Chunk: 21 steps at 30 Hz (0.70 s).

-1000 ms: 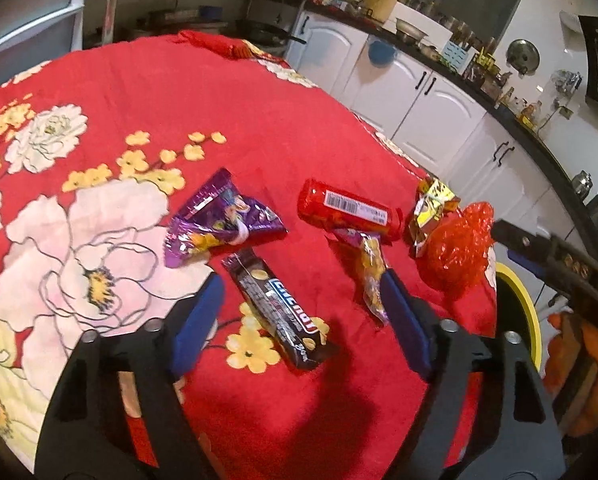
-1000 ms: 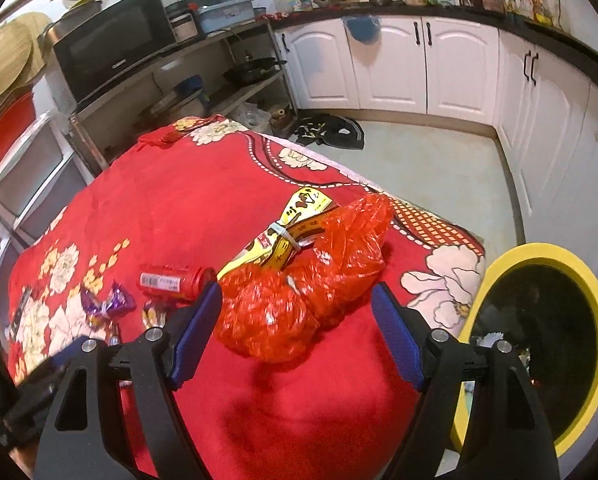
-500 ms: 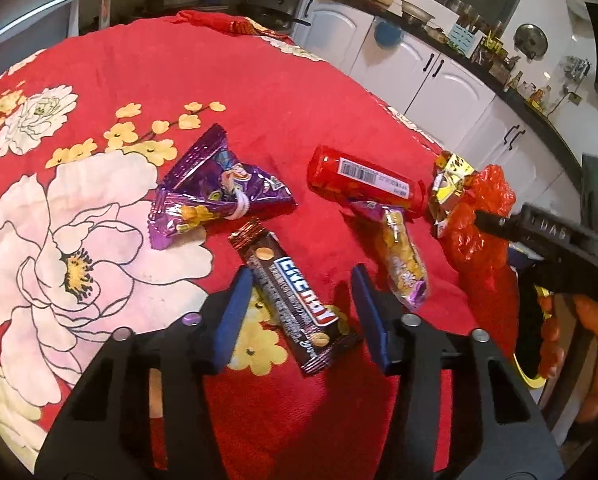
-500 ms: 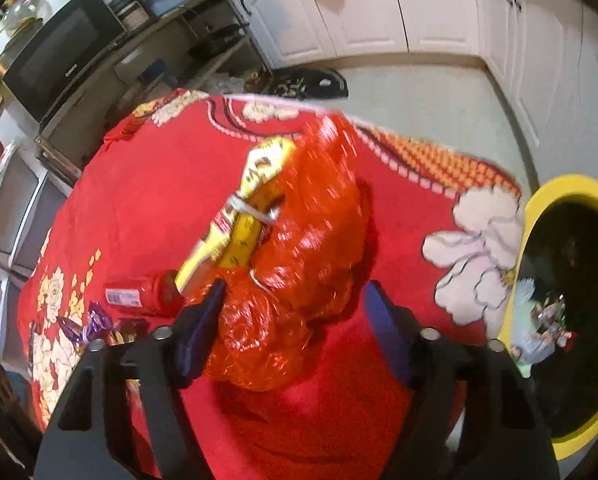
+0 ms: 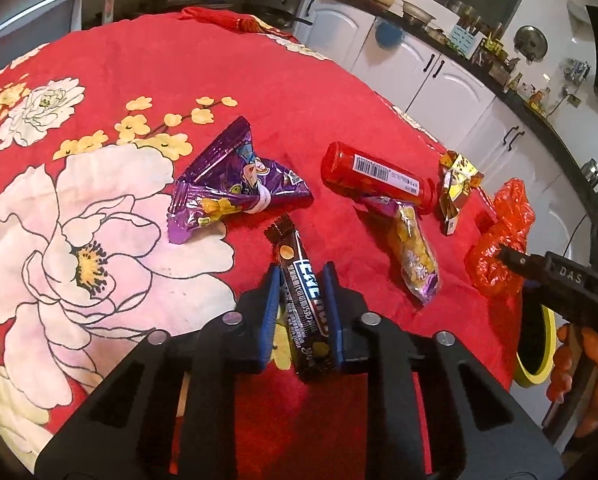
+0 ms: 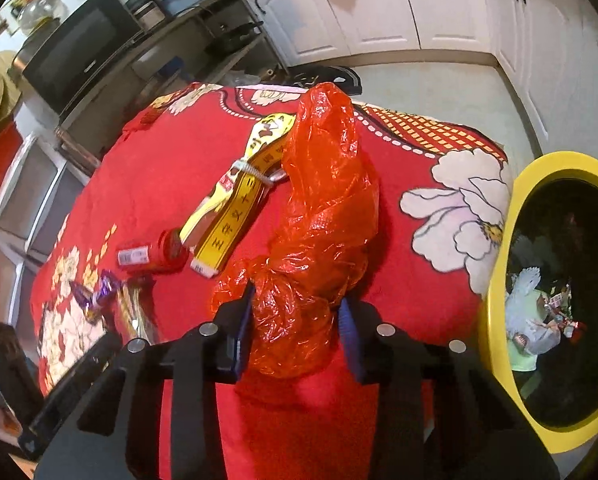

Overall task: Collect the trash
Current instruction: 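Grasp the dark chocolate bar with the left tool while the right tool grasps the red plastic bag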

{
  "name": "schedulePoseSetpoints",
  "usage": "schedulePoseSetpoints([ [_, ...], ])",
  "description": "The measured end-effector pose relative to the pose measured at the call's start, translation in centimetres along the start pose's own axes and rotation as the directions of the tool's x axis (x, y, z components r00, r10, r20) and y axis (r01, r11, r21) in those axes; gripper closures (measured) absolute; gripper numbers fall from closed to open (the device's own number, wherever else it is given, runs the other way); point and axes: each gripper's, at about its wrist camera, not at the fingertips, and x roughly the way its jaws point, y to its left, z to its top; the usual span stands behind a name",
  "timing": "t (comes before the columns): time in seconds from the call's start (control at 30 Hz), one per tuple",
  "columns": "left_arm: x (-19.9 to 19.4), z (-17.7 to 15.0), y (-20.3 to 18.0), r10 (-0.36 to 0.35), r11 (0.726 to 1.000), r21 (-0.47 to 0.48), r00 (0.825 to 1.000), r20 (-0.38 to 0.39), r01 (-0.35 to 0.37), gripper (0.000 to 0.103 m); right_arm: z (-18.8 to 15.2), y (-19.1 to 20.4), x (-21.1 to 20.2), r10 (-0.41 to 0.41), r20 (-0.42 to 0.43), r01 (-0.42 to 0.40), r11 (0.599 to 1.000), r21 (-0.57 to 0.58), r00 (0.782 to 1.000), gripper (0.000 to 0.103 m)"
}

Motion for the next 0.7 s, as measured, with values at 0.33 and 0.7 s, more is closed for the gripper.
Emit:
schedulePoseSetpoints([
  [0.33, -1.0, -1.1, -0.6, -0.026, 0.999, 0.026, 1.0, -0.005, 0.026, 0.094, -2.4, 0.6, -1.5, -0.003, 0.008, 0.004, 0.995, -0.095, 1.0, 0.07],
  [0.7, -2.8, -2.1, -2.2, -0.026, 0.996, 0.089, 1.0, 0.009, 0.025, 0.096, -3.8, 1.6, -3.0, 0.028, 0.007, -0.027, 0.987, -0.158, 1.0, 0.071],
])
